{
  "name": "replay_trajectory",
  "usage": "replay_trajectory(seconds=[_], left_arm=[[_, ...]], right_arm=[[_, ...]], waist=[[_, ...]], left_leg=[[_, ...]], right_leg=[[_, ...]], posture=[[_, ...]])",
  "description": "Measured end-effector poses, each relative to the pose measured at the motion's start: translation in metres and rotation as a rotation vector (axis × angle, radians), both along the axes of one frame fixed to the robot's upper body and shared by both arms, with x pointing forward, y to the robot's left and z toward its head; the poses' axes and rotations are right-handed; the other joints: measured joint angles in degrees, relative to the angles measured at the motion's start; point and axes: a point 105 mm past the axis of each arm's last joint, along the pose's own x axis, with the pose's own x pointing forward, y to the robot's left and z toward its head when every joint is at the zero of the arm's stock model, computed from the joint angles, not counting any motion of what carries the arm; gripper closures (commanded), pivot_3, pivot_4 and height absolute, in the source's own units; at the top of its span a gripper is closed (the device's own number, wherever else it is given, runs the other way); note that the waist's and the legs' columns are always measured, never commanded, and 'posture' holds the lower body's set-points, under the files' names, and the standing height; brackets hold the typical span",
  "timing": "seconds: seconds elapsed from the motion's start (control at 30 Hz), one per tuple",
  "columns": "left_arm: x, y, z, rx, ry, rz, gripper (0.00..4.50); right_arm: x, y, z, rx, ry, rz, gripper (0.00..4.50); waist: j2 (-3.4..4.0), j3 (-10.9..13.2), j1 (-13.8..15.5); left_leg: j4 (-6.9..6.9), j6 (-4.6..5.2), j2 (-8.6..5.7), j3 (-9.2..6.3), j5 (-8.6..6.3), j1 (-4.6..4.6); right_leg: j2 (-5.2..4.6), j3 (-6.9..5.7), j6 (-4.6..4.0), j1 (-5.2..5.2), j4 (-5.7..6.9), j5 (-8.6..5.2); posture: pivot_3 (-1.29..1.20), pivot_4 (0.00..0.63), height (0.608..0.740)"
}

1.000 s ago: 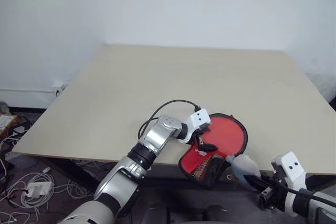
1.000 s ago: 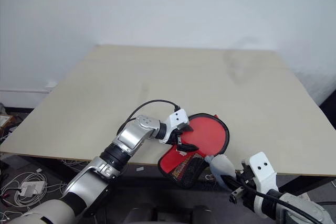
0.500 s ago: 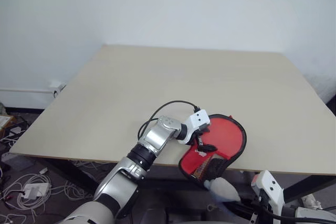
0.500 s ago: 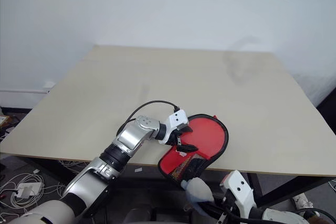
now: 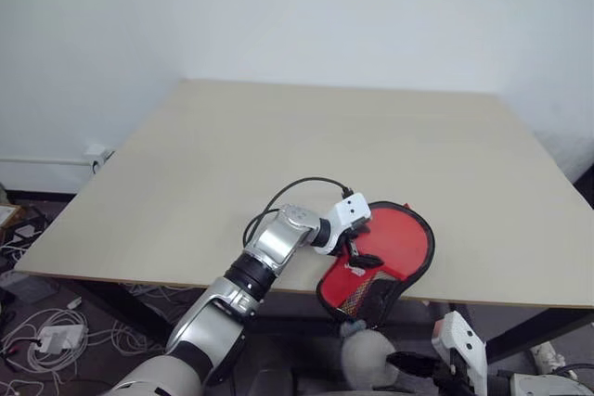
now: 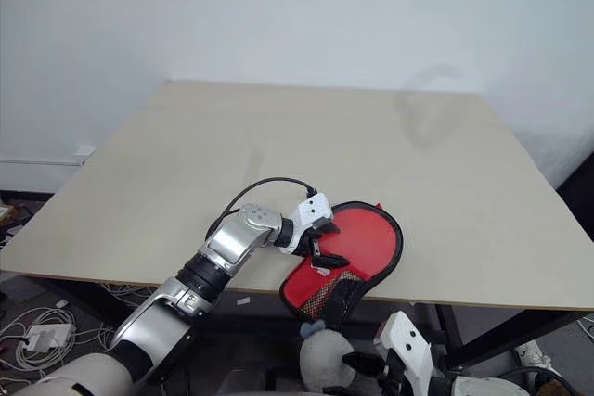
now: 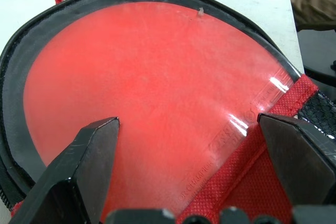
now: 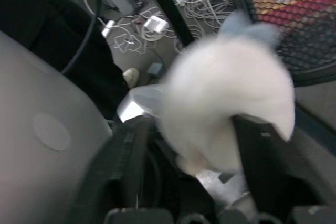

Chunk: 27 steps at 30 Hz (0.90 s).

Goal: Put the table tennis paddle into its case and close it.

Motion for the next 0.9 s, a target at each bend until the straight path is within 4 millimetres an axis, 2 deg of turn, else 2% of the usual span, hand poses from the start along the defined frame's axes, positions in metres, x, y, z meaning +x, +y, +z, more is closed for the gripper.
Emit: replay_trajectory(seconds=[0.07, 0.2, 0.27, 0.4, 0.5, 0.6, 0.67, 0.77, 0.83, 0.9], left_arm=[[0.0, 0.0, 0.0, -0.002, 0.002, -0.001, 0.0], [0.0, -0.001, 0.0, -0.005, 0.005, -0.001, 0.0], [0.001, 0.0, 0.0, -0.007, 0.008, 0.007, 0.0], [0.003, 0.002, 0.001, -0.026, 0.009, 0.017, 0.0], [0.008, 0.007, 0.004, -0.074, 0.037, 0.046, 0.0], [0.016, 0.017, 0.01, -0.102, 0.054, 0.075, 0.0], [0.024, 0.024, 0.018, -0.14, 0.068, 0.096, 0.0], [0.039, 0.04, 0.038, -0.168, 0.049, 0.117, 0.0], [0.049, 0.059, 0.054, -0.183, 0.038, 0.127, 0.0], [0.056, 0.071, 0.067, -0.181, 0.008, 0.128, 0.0]], right_arm=[[0.005, -0.004, 0.002, -0.001, -0.015, -0.012, 0.02], [0.012, -0.011, 0.005, -0.021, -0.04, -0.02, 0.02], [0.025, -0.018, 0.011, -0.024, -0.082, -0.055, 0.02], [0.068, -0.035, 0.031, -0.001, -0.231, -0.217, 0.02], [0.111, -0.052, 0.056, 0.04, -0.398, -0.393, 0.02], [0.138, -0.062, 0.081, 0.032, -0.569, -0.487, 0.02], [0.152, -0.062, 0.1, 0.082, -0.657, -0.53, 0.02], [0.162, -0.061, 0.112, 0.099, -0.715, -0.53, 0.02], [0.171, -0.058, 0.109, 0.093, -0.704, -0.517, 0.02], [0.177, -0.056, 0.095, 0.058, -0.63, -0.495, 0.02]], waist=[[-0.01, 0.0, 0.0], [-0.02, 0.01, 0.03], [-0.03, 0.01, 0.0], [-0.04, 0.03, -0.12], [0.05, 0.08, -0.19], [0.35, 0.32, -0.17], [0.45, 0.77, -0.24], [0.51, 0.88, -0.15], [0.52, 0.88, -0.14], [0.54, 0.89, -0.08]], left_leg=[[0.0, 0.0, 0.0, 0.0, 0.0, 0.0], [-0.02, 0.0, 0.0, 0.0, -0.01, -0.01], [0.01, 0.0, 0.0, 0.02, 0.0, 0.0], [0.02, -0.01, 0.0, 0.03, -0.01, 0.0], [-0.01, 0.0, 0.0, 0.05, 0.0, -0.03], [-0.13, 0.16, 0.0, 0.07, 0.1, -0.09], [-0.17, 0.27, 0.0, 0.07, 0.16, -0.21], [-0.17, 0.33, 0.0, 0.03, 0.2, -0.72], [-0.16, 0.36, 0.0, 0.01, 0.23, -1.14], [-0.16, 0.37, 0.0, 0.02, 0.23, -1.14]], right_leg=[[0.0, 0.0, 0.0, 0.0, 0.0, 0.0], [0.0, -0.01, 0.0, 0.0, 0.0, 0.0], [0.0, 0.0, 0.0, 0.0, 0.0, 0.0], [0.0, 0.0, 0.0, -0.01, 0.0, 0.0], [0.0, 0.01, 0.01, -0.09, 0.02, 0.02], [0.02, 0.01, 0.01, -0.21, 0.03, 0.02], [0.07, 0.03, 0.01, -0.24, 0.05, 0.03], [0.12, 0.04, 0.16, -0.61, 0.09, 0.12], [0.16, 0.07, 0.16, -0.98, 0.14, 0.15], [0.16, 0.08, 0.12, -0.96, 0.14, 0.17]], posture=[[0.0, 0.0, 0.74], [0.0, 0.0, 0.74], [0.0, 0.0, 0.74], [0.0, 0.0, 0.74], [0.0, 0.0, 0.74], [0.0, 0.0, 0.74], [0.0, 0.0, 0.74], [0.0, 0.0, 0.74], [0.0, 0.0, 0.74], [0.0, 0.0, 0.74]])
